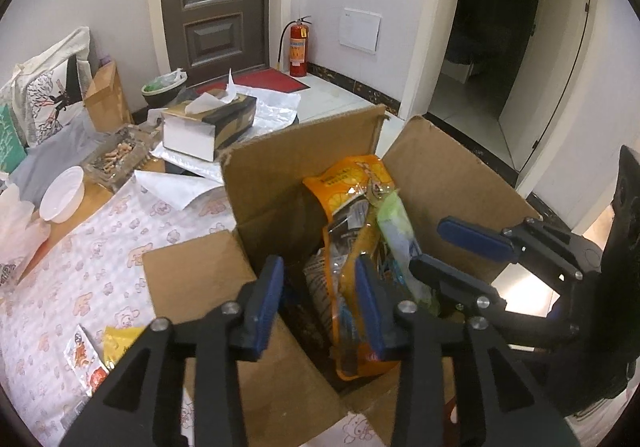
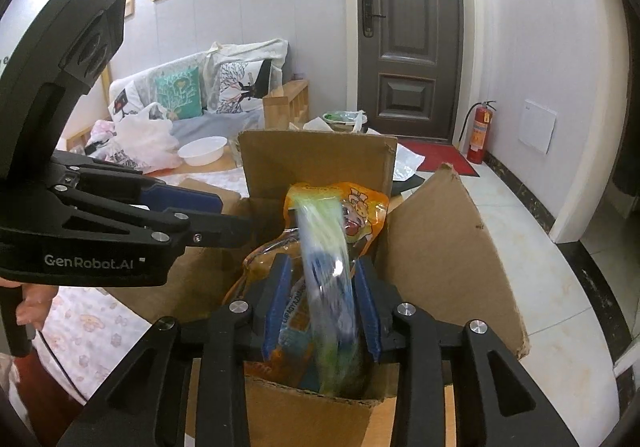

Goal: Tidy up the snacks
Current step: 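Move both grippers back over the bed toward the remaining snacks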

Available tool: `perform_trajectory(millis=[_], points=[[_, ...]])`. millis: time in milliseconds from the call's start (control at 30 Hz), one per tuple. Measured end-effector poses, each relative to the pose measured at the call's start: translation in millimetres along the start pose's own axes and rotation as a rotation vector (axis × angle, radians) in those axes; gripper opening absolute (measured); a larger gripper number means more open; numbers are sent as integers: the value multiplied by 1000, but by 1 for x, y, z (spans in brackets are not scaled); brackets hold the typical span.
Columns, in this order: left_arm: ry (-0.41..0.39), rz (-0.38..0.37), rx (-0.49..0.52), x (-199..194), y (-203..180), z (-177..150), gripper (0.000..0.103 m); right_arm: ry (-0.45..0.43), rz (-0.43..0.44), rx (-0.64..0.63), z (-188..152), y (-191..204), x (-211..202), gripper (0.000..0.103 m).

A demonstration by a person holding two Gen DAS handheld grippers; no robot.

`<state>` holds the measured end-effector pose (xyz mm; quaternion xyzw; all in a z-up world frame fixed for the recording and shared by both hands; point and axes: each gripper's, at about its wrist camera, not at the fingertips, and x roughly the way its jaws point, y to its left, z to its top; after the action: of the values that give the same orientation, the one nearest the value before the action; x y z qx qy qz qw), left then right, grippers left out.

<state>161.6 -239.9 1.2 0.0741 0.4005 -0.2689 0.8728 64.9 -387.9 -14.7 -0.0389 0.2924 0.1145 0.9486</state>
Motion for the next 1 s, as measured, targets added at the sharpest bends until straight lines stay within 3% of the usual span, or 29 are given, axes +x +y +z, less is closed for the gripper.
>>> perform_trajectory(millis=[233,467,733,1000], points=[[-43,3,-26,-26,15,-7,57,8,4,-12,2,7,-4,28],[-99,61,-72,-73,53,-29,62,-17,76,-54,11,42,-18,29],[-139,157,-151,-123,114,-77,67,-21,226,-148,21,128,-18,29],[-123,188,-246,-140,179,-137,68,75,351,-222,14,223,18,29]])
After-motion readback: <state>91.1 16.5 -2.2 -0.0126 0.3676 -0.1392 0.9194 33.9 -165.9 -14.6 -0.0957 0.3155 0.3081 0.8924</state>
